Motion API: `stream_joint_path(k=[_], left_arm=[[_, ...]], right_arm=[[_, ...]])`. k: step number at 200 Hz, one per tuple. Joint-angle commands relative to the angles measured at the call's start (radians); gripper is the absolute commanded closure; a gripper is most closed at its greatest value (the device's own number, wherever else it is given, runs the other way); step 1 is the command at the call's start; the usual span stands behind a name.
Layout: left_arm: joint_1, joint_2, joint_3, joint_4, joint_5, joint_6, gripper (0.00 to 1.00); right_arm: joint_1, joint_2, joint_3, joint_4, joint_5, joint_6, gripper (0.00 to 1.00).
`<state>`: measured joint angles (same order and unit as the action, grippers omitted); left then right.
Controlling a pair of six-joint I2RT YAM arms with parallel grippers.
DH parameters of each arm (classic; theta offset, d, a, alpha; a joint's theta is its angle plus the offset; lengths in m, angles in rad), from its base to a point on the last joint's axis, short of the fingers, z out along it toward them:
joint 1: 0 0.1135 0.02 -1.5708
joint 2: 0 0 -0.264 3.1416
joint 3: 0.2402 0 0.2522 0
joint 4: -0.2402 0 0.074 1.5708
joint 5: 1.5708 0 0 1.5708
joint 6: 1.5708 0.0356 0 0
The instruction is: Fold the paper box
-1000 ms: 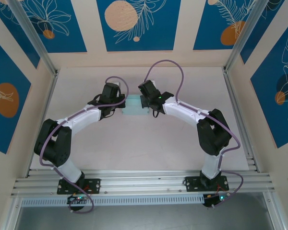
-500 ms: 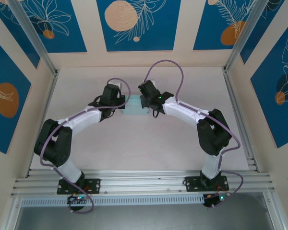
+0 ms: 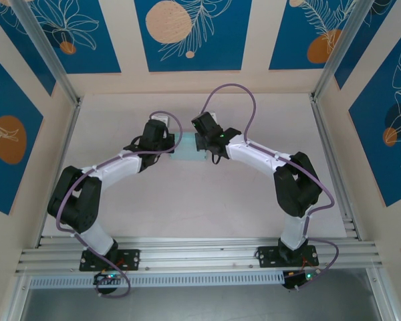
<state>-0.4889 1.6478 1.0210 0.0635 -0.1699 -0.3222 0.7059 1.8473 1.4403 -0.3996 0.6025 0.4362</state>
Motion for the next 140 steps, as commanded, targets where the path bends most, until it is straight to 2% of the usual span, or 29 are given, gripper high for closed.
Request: stream_joint_path(k=[1,65,140], left_arm=[[-0.063,0.069,-0.053,-0.1,0.125,0.009,1.0],[-0.079,0.078,-0.061,-0.089,0.127,0.006,1.0],[-0.1,0.084,-0.069,-0.082,0.125,0.001,1.0]], right_arm=[[0.07,0.056,0.026,-0.032,-0.208,0.029,1.0],[0.085,0.107,0.108,-0.024,-0.219,0.058,1.0],[0.09,0.119,0.113,0.063,-0.232,0.121,1.0]])
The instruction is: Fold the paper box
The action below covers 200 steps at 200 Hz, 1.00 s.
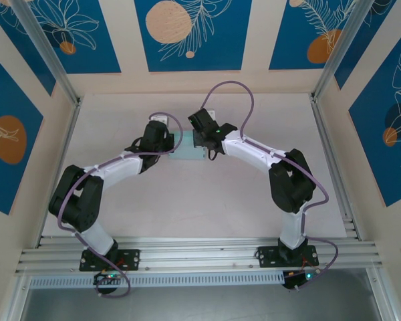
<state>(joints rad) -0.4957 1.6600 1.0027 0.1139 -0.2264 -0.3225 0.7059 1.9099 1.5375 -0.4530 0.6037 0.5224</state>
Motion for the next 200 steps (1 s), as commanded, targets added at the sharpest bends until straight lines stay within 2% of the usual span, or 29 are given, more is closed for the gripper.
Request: stream_joint_path(k=[1,89,152,200], left_arm=[[-0.092,0.072,-0.05,-0.132,0.182,0.001,1.0],[-0.104,0.084,-0.047,-0.123,0.188,-0.006,1.0],[-0.103,0.075,-0.074,-0.112,0.168,-0.01,1.0],[-0.102,0.082,-0.065,-0.117,0.166,-0.01,1.0]], right_arm=[[0.092,0.057,0.016,0.117,-0.234,0.034,1.0],[0.107,0.078,0.027,0.129,-0.213,0.011,1.0],[0.121,0.059,-0.161,0.243,-0.164,0.008,1.0],[0.111,0.029,-0.215,0.219,-0.138,0.018,1.0]])
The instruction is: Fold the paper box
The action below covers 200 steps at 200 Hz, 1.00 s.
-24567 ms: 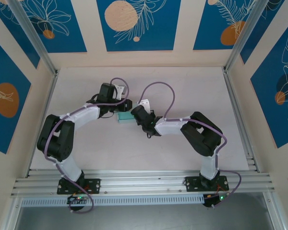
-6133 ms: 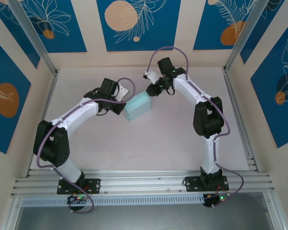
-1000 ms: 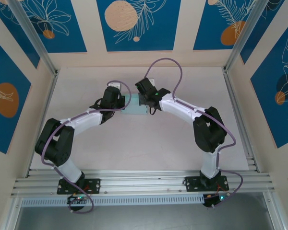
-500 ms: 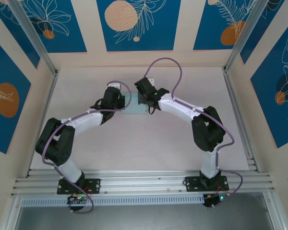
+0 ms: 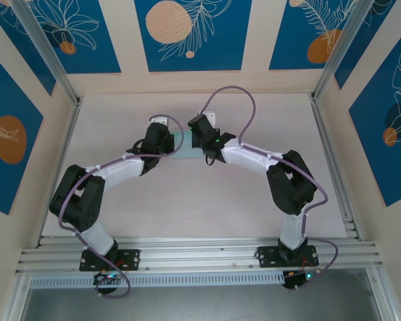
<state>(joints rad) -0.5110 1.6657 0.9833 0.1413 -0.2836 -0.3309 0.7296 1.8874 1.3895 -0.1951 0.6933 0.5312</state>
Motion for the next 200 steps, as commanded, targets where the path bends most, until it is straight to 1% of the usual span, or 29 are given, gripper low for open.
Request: stream_joint_path(k=[1,24,46,61,87,125,146,165,175,191,200], left_arm=[[-0.088,0.076,-0.047,-0.144,0.222,-0.002,1.0],[-0.087,0.071,-0.045,-0.155,0.207,0.009,1.0],[-0.087,0.072,-0.044,-0.152,0.211,0.01,1.0],[-0.086,0.075,-0.053,-0.136,0.212,0.005,1.0],[-0.086,0.081,-0.069,-0.112,0.207,0.001,1.0],[-0.088,0.106,-0.078,-0.098,0.199,0.003,1.0],[-0.089,0.115,-0.087,-0.088,0.195,0.003,1.0],[-0.089,0.111,-0.092,-0.088,0.187,0.006,1.0],[-0.088,0.104,-0.093,-0.09,0.183,0.007,1.0],[-0.089,0.093,-0.098,-0.094,0.174,0.007,1.0],[-0.089,0.086,-0.098,-0.098,0.172,0.006,1.0]], right_arm=[[0.087,0.051,-0.067,-0.04,-0.226,0.009,1.0],[0.076,0.022,-0.059,-0.061,-0.225,-0.02,1.0],[0.069,0.019,0.022,-0.116,-0.236,-0.063,1.0],[0.071,0.022,0.067,-0.122,-0.252,-0.071,1.0],[0.073,0.043,0.117,-0.115,-0.278,-0.042,1.0],[0.068,0.041,0.136,-0.069,-0.346,0.02,1.0],[0.062,0.026,0.149,-0.056,-0.388,0.026,1.0],[0.055,0.012,0.17,-0.085,-0.411,0.015,1.0],[0.057,0.012,0.181,-0.115,-0.396,0.001,1.0],[0.056,0.015,0.184,-0.173,-0.32,-0.011,1.0],[0.054,0.015,0.182,-0.205,-0.285,-0.008,0.96]])
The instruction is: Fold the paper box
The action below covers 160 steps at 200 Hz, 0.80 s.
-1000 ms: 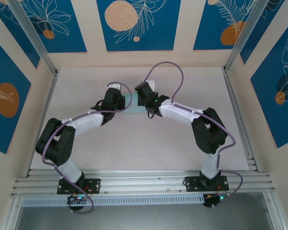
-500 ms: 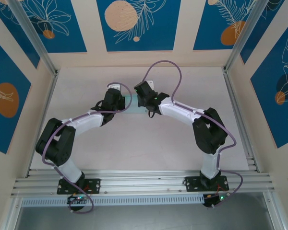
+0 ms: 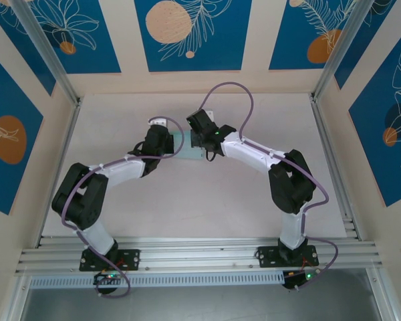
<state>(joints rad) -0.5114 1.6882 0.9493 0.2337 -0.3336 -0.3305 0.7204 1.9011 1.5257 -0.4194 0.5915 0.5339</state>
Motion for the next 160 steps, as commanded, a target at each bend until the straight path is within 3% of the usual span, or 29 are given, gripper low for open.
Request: stream_joint_path(k=[1,66,160], left_arm=[[-0.089,0.063,-0.063,-0.19,0.222,0.006,1.0],[-0.088,0.043,-0.033,-0.241,0.196,0.002,1.0],[-0.087,0.041,-0.018,-0.257,0.185,0.002,1.0]], right_arm=[[0.063,0.001,0.045,0.016,-0.18,-0.011,0.96],[0.03,-0.03,-0.012,-0.076,-0.143,-0.011,0.79],[0.023,-0.036,-0.035,-0.163,-0.086,0.06,0.68]])
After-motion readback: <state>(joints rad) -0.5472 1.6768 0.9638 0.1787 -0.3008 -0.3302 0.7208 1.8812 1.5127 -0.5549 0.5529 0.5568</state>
